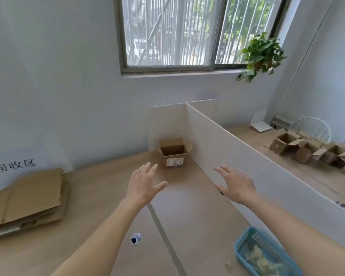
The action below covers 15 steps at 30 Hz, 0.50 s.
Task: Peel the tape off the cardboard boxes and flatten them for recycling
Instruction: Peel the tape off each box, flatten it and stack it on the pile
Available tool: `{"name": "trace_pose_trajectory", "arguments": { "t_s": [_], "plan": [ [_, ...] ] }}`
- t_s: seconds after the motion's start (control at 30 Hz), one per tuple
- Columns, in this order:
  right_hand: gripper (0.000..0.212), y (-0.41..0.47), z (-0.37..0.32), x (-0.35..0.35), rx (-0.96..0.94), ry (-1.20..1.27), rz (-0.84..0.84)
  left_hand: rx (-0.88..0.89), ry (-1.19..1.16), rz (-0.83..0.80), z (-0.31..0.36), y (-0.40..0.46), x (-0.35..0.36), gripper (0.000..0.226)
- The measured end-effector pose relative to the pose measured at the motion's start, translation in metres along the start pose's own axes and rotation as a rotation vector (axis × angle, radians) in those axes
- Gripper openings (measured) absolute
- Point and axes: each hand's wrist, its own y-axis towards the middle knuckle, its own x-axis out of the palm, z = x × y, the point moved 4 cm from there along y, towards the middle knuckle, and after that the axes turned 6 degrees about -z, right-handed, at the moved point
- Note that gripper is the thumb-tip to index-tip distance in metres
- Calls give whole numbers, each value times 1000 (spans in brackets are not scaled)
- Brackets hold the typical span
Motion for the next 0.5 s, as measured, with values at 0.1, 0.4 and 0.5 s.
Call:
{"name": "trace_pose_trajectory", "arguments": {
  "t_s": [0.1, 0.4, 0.5],
  "plan": [
    [62, 60, 4, 55, -26, 110, -49, -83, 23, -47, -27, 34, 53, 86],
    [65, 250, 25, 235, -121, 245, -204, -188, 36, -158, -78, 185, 233, 89],
    [67, 315, 30, 284, -103, 391, -239, -229, -5, -147, -91, 238, 283, 87]
  ]
}}
